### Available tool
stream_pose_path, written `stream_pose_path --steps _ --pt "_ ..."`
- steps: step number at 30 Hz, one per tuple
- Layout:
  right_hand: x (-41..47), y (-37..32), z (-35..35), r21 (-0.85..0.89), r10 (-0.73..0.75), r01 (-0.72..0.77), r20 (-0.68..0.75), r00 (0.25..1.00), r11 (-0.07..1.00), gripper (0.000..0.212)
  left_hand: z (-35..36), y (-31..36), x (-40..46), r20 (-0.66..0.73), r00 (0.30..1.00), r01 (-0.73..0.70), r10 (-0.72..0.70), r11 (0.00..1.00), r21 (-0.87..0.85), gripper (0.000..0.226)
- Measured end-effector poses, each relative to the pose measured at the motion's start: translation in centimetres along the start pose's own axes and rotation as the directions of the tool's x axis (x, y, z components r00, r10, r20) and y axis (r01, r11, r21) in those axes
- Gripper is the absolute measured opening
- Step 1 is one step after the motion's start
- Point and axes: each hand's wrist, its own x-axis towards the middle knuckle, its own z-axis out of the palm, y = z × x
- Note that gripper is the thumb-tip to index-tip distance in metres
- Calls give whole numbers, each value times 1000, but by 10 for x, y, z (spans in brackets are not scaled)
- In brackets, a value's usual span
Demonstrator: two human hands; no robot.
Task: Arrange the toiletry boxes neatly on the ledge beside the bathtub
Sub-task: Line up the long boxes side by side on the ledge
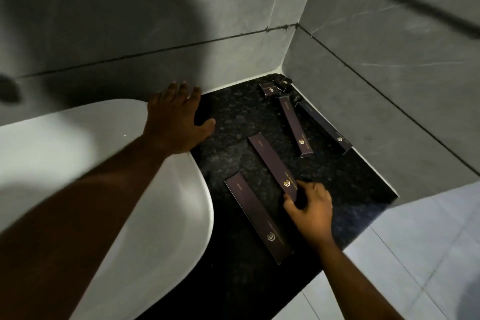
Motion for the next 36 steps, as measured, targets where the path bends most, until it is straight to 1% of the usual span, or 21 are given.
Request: stream_pose_path --steps 3,9,14,24,29,32,34,35,36 --pt "-17 8 -3 -2 26 -26 -9 1000 1000 49 -1 -3 -1 9 1000 -5 5 1000 2 94" --pt "-35 21 -7 1 17 -17 -55 998 1000 48 -4 0 -4 -6 1000 -7 7 1000 -23 91" --pt "-45 30 -10 12 25 -24 -86 996 1000 50 -8 3 -2 27 1000 -8 9 1000 -27 89" --pt "-48 32 -9 -9 2 -3 -84 996 1000 53 -10 4 -6 28 999 -17 18 999 -43 87" --pt "-47 33 -8 -2 -11 11 -97 995 1000 53 -11 5 -5 9 999 -42 42 998 -51 90" --pt "-46 30 -10 20 -20 22 -102 995 1000 59 -10 3 -4 14 999 -29 29 999 -42 89" --pt "-50 28 -13 48 -7 15 -151 988 999 66 -10 3 -3 29 999 -27 28 999 -30 88" --pt "-54 27 -13 42 -22 31 -193 981 999 67 -9 4 -3 33 999 -31 32 999 -27 87" --pt "-59 25 -12 15 -66 71 -227 972 997 67 -9 5 -3 32 999 -33 34 999 -28 87"
